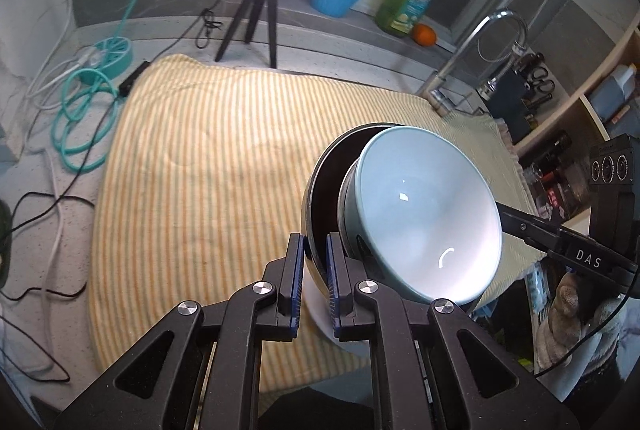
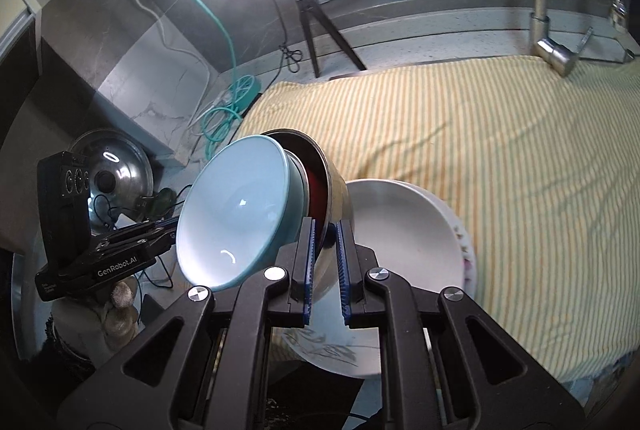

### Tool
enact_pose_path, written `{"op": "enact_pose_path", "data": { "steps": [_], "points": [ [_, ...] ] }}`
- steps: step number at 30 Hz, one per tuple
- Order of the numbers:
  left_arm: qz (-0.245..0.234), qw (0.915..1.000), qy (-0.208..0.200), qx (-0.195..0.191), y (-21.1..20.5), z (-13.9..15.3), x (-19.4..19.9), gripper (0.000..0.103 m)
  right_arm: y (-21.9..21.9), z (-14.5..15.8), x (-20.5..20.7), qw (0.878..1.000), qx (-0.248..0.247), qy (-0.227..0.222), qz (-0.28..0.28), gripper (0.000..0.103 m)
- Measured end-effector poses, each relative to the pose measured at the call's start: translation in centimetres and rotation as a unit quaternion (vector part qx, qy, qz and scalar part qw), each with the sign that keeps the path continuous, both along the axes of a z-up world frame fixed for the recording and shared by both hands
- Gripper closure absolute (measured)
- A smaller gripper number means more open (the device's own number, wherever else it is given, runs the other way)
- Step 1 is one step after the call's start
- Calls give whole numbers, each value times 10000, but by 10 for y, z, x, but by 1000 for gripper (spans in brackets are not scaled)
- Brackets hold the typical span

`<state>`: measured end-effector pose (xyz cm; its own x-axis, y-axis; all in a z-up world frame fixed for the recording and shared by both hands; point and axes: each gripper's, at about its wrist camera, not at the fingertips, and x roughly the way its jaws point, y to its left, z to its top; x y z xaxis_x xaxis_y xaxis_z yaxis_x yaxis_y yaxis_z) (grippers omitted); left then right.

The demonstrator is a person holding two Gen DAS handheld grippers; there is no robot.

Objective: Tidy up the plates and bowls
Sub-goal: 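Lift the nested bowl stack and carry it toward the plate stack, then lower the nested bowls onto the white plate stack with both grippers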

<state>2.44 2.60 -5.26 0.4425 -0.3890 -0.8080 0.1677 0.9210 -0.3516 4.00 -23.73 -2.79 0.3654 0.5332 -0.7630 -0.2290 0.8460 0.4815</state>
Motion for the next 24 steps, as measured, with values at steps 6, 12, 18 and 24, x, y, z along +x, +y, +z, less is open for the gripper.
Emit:
{"op": "enact_pose_path", "data": {
  "steps": [6, 12, 18, 24],
  "points": [
    [-273, 9996, 21, 53, -24, -5, 0, 94, -24, -13, -10, 9994, -65, 167, -282, 92],
    [-484, 9987, 85, 119, -41, -12, -1, 94, -42, -23, -19, 9985, -121, 248, -466, 92],
    [-613, 9979, 138, 178, -51, -19, -3, 93, -53, -35, -25, 9975, -139, 343, -605, 92],
    [-653, 9976, 80, 233, -54, -16, -2, 93, -55, -38, -28, 9969, -123, 340, -692, 92]
  ]
}}
